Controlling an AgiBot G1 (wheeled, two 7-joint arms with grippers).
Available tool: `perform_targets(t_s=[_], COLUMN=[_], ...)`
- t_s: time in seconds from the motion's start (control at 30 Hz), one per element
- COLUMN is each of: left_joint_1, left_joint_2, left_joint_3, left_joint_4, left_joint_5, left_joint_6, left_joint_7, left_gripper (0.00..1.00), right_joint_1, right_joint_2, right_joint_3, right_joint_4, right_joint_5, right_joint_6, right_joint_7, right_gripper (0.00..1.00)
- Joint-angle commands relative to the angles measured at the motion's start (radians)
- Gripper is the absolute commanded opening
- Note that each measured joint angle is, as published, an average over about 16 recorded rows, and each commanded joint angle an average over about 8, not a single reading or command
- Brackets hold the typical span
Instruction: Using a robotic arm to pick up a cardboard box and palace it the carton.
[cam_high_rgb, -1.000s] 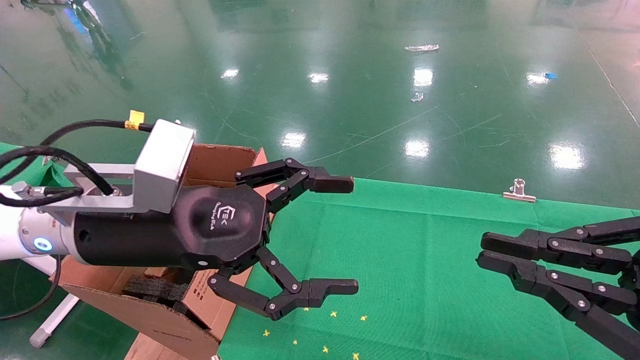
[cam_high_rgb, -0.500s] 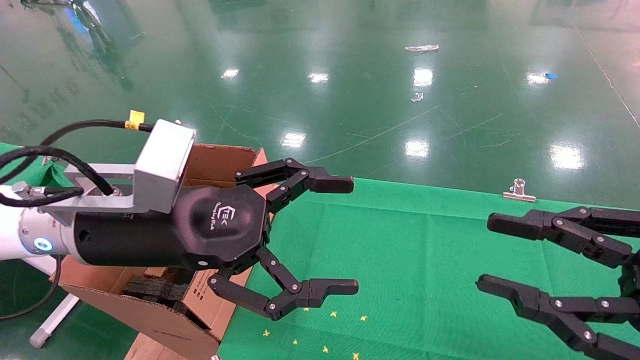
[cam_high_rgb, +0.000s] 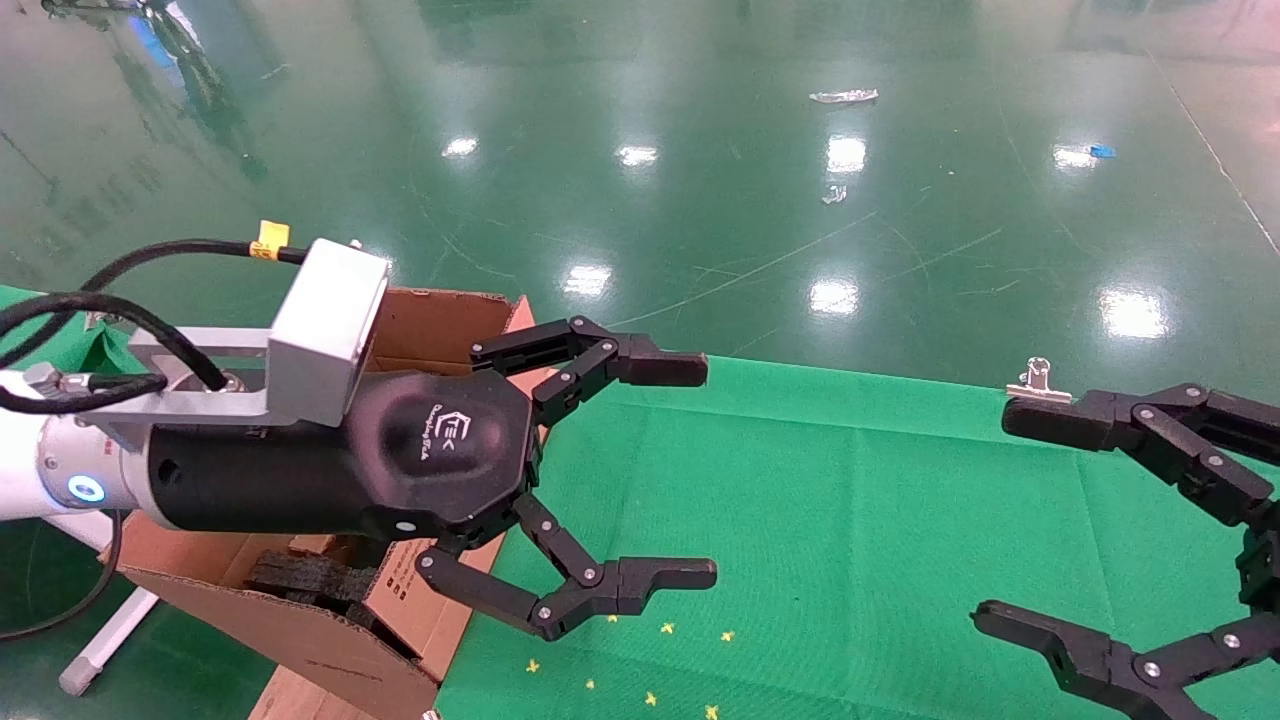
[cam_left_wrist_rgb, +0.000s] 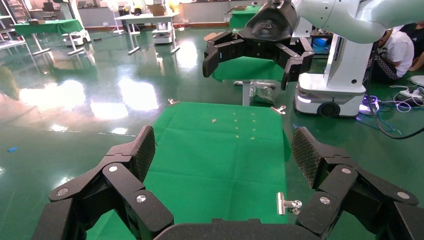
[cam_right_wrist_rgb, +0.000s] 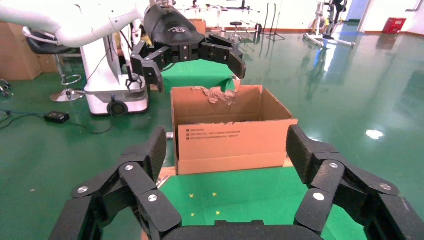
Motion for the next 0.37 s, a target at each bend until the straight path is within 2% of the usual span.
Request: perform_targets(t_s=[0.03, 0.37], left_joint_1=[0.0, 0.0], left_joint_2=[0.0, 0.0], left_joint_3=[0.0, 0.0], left_joint_4=[0.0, 0.0], left_joint_5=[0.0, 0.0], left_joint_6=[0.0, 0.0], left_joint_7=[0.0, 0.0], left_gripper=[1.0, 1.0], right_joint_1=[0.0, 0.0], right_joint_2=[0.0, 0.0], right_joint_3=[0.0, 0.0], right_joint_4=[0.0, 0.0], right_joint_5=[0.0, 0.0], right_joint_6=[0.0, 0.0], right_joint_7=[0.0, 0.0], right_gripper=[1.0, 1.0])
